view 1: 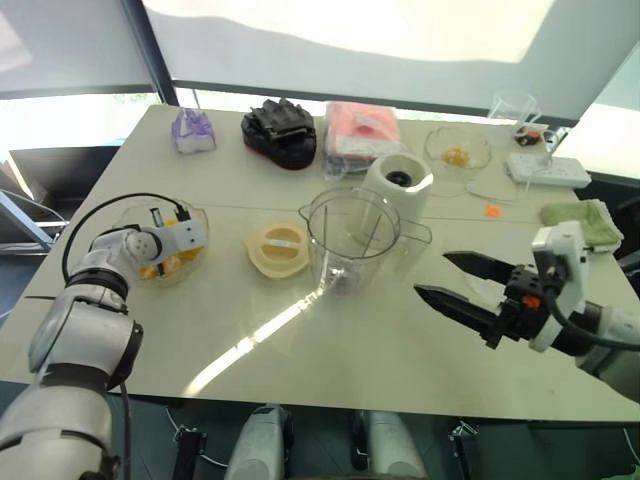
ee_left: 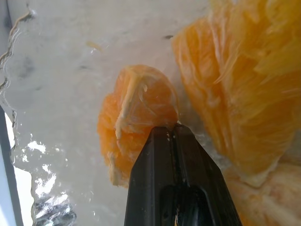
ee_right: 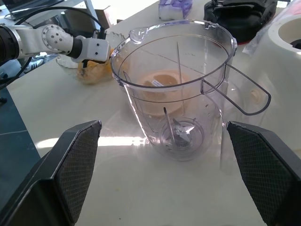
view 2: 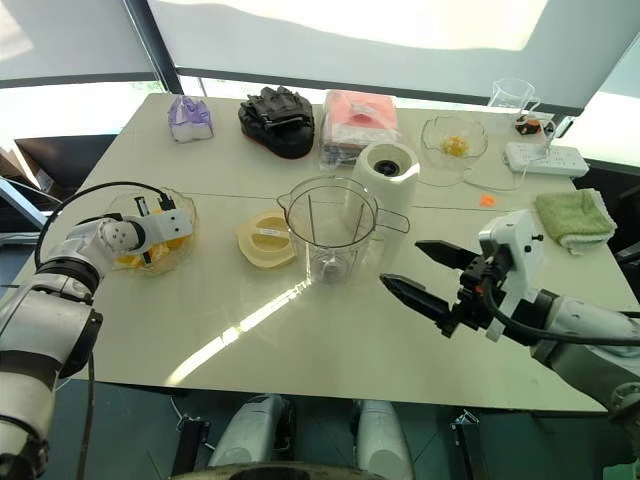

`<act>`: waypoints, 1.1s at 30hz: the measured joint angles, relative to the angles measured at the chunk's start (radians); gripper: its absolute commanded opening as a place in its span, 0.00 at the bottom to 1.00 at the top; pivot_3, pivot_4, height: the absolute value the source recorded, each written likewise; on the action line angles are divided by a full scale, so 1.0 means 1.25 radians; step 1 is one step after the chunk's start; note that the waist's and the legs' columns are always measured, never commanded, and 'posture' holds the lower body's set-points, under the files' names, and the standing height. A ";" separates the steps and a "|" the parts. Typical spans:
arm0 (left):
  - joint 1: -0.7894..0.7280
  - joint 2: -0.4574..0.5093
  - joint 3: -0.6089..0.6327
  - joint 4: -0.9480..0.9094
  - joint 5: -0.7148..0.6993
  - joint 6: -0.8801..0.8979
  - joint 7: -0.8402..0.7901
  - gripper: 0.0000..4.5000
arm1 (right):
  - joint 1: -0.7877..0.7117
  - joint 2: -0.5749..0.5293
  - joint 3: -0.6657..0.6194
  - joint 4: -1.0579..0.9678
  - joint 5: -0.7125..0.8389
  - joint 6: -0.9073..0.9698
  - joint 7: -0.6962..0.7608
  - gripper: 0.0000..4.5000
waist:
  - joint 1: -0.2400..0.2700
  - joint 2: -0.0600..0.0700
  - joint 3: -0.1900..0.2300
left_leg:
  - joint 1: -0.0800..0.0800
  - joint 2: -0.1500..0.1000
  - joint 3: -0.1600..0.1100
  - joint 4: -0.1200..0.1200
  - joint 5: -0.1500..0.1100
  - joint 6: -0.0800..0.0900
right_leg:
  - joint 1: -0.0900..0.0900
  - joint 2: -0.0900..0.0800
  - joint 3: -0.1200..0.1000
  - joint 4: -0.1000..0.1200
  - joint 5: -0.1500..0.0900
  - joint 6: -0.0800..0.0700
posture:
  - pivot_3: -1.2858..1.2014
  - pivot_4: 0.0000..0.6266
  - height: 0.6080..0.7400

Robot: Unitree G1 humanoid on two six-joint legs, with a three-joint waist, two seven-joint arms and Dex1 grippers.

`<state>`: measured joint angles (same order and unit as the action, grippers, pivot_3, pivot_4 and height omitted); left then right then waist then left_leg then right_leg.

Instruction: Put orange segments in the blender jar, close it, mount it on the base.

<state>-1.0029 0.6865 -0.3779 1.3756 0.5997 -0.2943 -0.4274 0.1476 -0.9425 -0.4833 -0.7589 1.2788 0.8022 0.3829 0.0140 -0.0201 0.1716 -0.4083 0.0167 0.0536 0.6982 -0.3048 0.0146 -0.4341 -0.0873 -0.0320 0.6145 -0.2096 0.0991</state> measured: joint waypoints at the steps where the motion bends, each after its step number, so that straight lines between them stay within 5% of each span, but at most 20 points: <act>1: -0.006 0.006 0.001 0.000 0.000 0.000 -0.001 0.00 | 0.000 0.000 0.000 0.001 -0.001 0.000 0.003 1.00 | 0.000 0.000 0.000 | 0.000 0.000 0.000 0.000 0.000 0.000 | 0.000 0.000 0.000 0.000 0.000 0.000 | 0.52 0.24 1.00; 8: -0.064 0.067 0.070 -0.070 -0.073 -0.001 -0.061 0.00 | -0.002 -0.001 0.002 0.023 -0.017 0.002 0.031 1.00 | 0.000 -0.002 0.000 | 0.000 0.000 0.000 0.000 0.000 0.000 | 0.000 0.000 0.000 0.000 0.000 0.000 | 0.52 0.24 1.00; 20: 0.101 0.171 0.153 -0.329 -0.198 0.095 -0.251 0.00 | -0.043 0.003 0.048 0.073 -0.077 0.005 0.075 1.00 | -0.001 -0.002 0.000 | 0.001 0.000 0.000 0.000 0.000 0.000 | 0.000 0.000 0.000 0.001 0.000 0.000 | 0.52 0.24 1.00; 23: 0.111 0.195 0.157 -0.356 -0.202 0.103 -0.274 0.19 | -0.055 0.013 0.068 0.077 -0.085 0.005 0.078 1.00 | 0.001 -0.002 0.000 | 0.001 0.000 0.000 0.001 0.000 0.000 | 0.001 0.000 0.000 0.001 0.000 0.000 | 0.52 0.24 1.00; 28: 0.085 0.214 0.118 -0.357 -0.168 0.044 -0.318 0.72 | -0.080 0.017 0.093 0.091 -0.102 0.005 0.083 1.00 | 0.002 -0.002 0.000 | 0.001 0.000 0.000 0.001 0.000 0.000 | 0.001 0.000 0.000 0.001 0.000 0.000 | 0.52 0.24 1.00; 33: -0.003 0.213 0.017 -0.269 -0.069 -0.098 -0.321 0.72 | -0.093 0.018 0.099 0.094 -0.109 0.005 0.087 1.00 | 0.000 -0.002 0.000 | 0.001 -0.001 0.001 0.001 0.000 0.000 | 0.001 0.001 0.000 0.001 0.000 0.000 | 0.52 0.24 1.00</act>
<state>-1.0065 0.9522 -0.3563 1.0396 0.5133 -0.4168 -0.8284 0.0309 -0.9200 -0.3597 -0.6412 1.1421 0.8088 0.4917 0.0137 -0.0227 0.1717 -0.4075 0.0153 0.0552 0.6991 -0.3047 0.0147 -0.4328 -0.0865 -0.0322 0.6153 -0.2097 0.0989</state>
